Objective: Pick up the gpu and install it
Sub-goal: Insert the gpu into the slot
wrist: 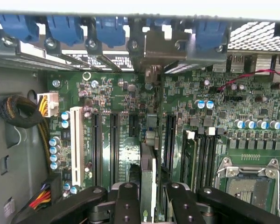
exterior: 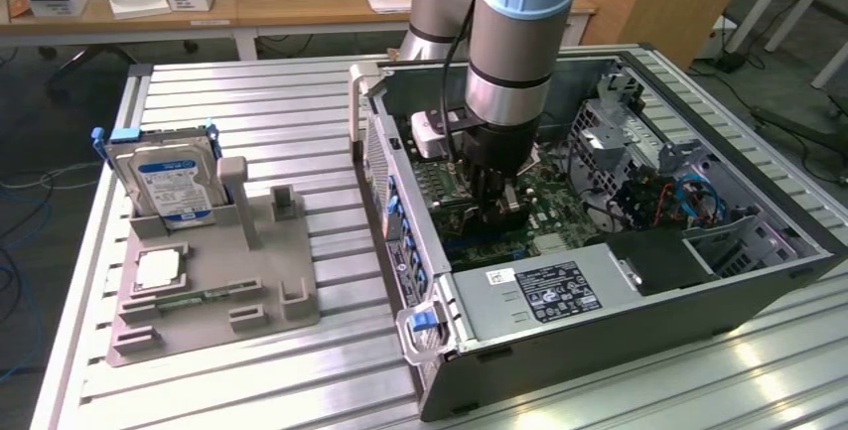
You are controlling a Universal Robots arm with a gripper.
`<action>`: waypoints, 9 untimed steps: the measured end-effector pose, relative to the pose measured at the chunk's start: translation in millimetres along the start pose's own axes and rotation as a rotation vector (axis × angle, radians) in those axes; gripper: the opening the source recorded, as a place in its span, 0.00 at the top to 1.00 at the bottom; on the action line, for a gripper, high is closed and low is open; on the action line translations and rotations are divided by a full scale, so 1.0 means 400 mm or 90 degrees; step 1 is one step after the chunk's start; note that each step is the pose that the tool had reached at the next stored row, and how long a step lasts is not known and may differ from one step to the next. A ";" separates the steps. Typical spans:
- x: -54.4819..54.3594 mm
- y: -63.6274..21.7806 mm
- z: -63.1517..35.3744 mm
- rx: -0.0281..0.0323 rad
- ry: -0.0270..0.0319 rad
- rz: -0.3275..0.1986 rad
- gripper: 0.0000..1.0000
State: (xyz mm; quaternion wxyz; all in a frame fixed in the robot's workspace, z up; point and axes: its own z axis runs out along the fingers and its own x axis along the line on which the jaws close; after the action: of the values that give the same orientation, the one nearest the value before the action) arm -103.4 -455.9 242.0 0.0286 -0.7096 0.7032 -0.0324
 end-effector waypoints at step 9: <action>0.000 0.000 -0.001 -0.0022 -0.0003 0.000 0.74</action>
State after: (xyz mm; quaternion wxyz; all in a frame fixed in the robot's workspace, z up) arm -103.4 -455.9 242.5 0.0275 -0.7097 0.7032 -0.0311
